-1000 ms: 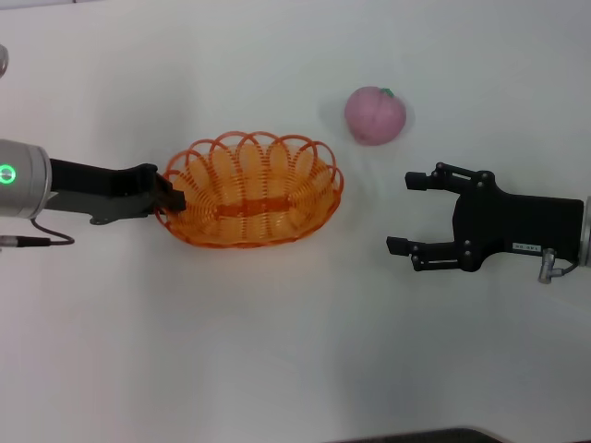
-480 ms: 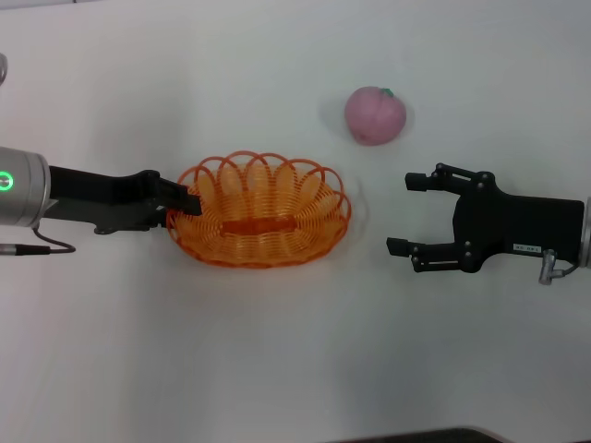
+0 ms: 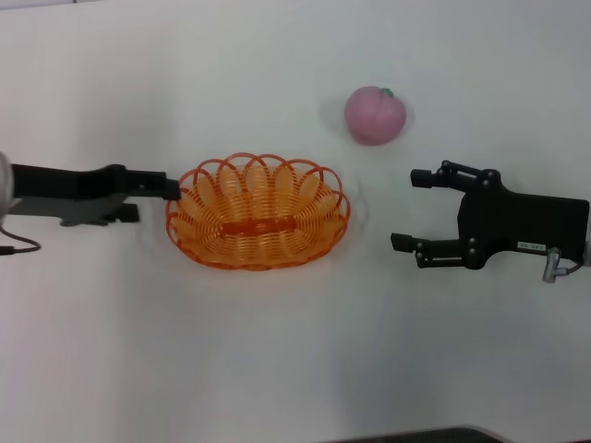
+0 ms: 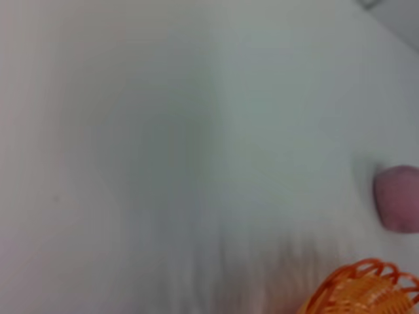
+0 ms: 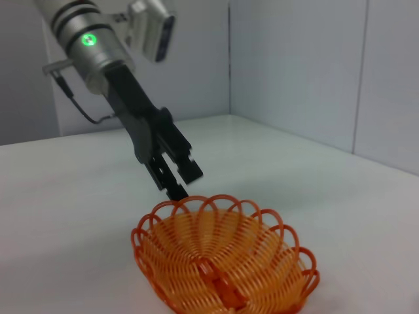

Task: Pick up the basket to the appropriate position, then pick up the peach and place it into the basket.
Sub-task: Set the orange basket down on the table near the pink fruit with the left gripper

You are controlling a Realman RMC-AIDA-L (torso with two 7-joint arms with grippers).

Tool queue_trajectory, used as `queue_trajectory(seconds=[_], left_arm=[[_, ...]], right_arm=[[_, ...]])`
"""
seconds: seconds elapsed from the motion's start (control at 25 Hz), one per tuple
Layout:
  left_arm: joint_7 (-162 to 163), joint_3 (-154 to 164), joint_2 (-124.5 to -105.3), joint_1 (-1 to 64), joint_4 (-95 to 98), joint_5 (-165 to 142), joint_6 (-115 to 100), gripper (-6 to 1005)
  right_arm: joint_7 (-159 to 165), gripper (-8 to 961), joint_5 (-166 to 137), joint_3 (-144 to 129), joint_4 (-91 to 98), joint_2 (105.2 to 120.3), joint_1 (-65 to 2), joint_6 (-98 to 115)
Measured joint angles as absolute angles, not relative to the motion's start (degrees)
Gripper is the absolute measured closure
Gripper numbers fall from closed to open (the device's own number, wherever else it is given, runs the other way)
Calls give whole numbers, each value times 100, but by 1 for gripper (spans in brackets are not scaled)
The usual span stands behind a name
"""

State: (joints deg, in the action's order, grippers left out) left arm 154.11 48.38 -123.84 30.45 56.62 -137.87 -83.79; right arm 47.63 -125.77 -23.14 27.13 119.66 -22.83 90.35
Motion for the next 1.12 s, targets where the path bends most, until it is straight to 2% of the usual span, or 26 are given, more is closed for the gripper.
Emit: queue_trajectory(seconds=[0.4,0.84,1.12], left_arm=[[12415,4078,-12399,2284,6129,-12496,-8949,84],[7366,3320,-12457,1522,5157,-11919,-10085,88],[6784,3304,-12455,1433,4600,-12365,-9976,90]], right_arm=[[4763,19,-12488,-2214,2725,11961,-2257,9061],[4762,25,-12272,-2214,2725,11960,-2222,9038],[4759,29,-12217,-2210,2788,11954,-2171,9018]])
